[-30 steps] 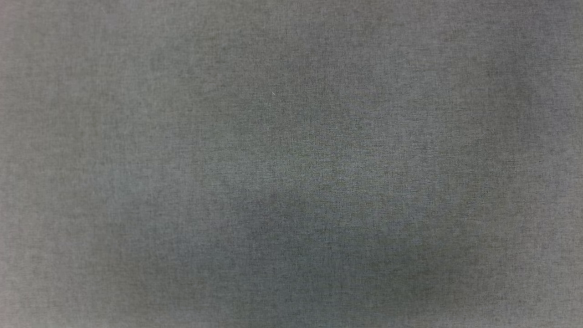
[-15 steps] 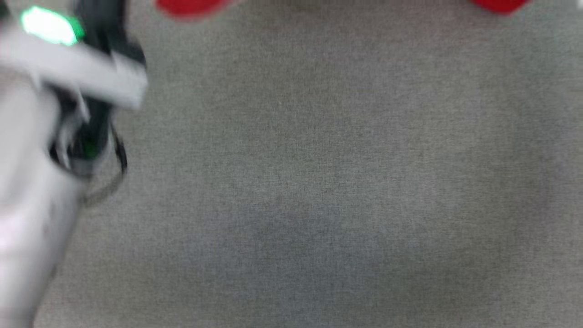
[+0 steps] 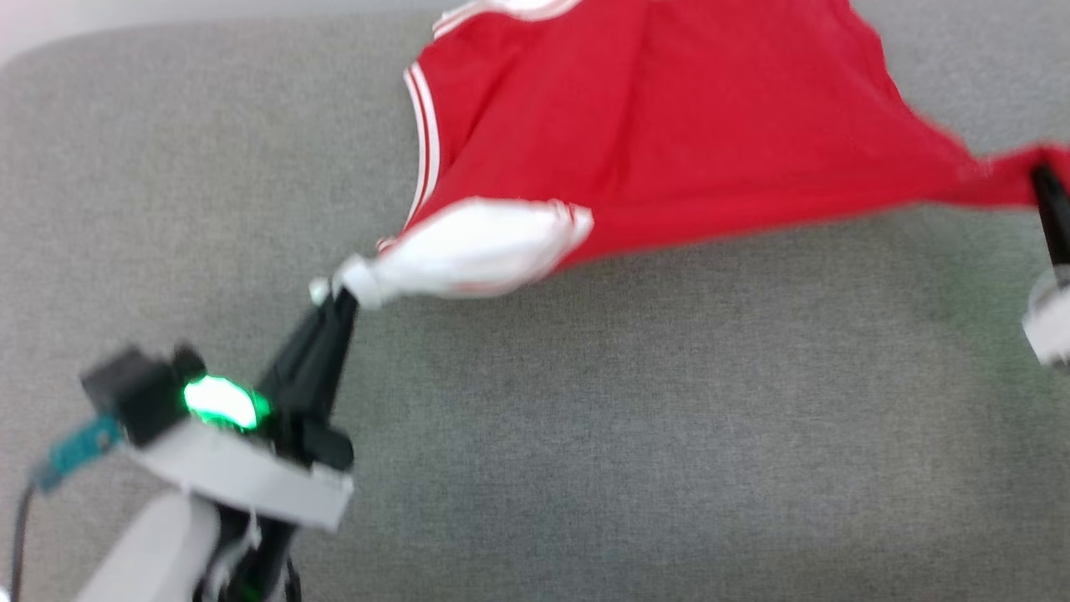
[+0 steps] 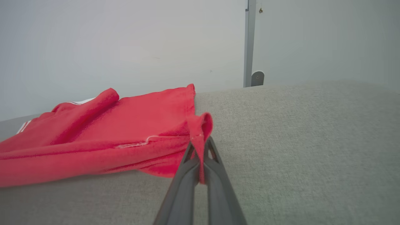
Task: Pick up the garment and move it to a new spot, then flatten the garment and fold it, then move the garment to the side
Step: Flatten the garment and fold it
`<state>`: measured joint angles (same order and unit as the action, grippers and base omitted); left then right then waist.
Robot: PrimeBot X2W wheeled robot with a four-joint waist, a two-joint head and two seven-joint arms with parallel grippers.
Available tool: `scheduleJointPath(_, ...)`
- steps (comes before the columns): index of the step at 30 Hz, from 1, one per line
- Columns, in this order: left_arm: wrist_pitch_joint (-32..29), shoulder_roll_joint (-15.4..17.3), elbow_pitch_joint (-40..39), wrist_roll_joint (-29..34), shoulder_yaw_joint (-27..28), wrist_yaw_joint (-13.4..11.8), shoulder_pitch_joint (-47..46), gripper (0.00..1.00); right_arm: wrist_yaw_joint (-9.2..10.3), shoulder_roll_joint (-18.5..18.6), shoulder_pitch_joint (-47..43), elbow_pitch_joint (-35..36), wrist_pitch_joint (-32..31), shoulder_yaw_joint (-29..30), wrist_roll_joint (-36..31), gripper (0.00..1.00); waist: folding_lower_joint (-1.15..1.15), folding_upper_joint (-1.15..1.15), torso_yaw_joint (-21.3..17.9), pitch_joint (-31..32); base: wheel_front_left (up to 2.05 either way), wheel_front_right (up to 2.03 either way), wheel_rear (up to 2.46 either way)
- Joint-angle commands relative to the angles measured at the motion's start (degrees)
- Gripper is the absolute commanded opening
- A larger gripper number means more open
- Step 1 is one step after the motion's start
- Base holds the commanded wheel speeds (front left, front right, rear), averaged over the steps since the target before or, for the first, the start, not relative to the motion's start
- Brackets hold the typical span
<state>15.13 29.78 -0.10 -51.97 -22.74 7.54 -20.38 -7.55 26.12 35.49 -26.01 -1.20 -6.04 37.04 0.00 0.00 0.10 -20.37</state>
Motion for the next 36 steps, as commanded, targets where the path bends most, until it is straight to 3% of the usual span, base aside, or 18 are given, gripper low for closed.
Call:
scheduleJointPath(1,0.0,-0.2,-1.5,0.2,0.7,-0.1,2.9,0.0,0.13,1.2,-3.6,2.6,-0.9,1.6,0.4,0.0,0.0,0.0,-0.2,2.0,0.0,0.0,0.0)
scheduleJointPath(7,0.0,-0.3,-8.3,0.6,2.9,-0.1,12.8,0.0,0.13,2.1,-16.3,15.7,-6.5,8.5,-1.0,0.0,0.0,0.0,-0.5,3.0,0.0,0.0,0.0)
scheduleJointPath(13,0.0,2.3,-15.3,1.6,0.5,-0.1,19.3,0.0,0.13,-0.6,-25.9,28.0,-12.5,16.2,-3.3,0.0,0.0,0.0,-0.2,3.0,0.0,0.0,0.0)
scheduleJointPath(23,0.0,5.9,-23.6,3.6,1.4,-0.1,28.7,0.0,0.13,-6.3,-37.9,43.9,-21.2,25.2,-5.5,0.0,0.0,0.0,-0.1,2.1,0.0,0.0,0.0)
scheduleJointPath(29,-0.6,6.7,-23.9,4.9,2.1,-0.6,26.8,0.0,0.13,-8.3,-38.4,46.8,-23.4,25.3,-5.9,0.0,0.0,0.0,-0.3,1.3,0.0,0.0,0.0)
scheduleJointPath(36,-3.1,5.1,-19.0,5.2,0.0,-0.2,15.9,0.0,0.12,-7.1,-32.1,43.4,-24.5,21.4,-7.1,0.0,0.0,0.0,-0.1,-1.1,0.0,0.0,0.0)
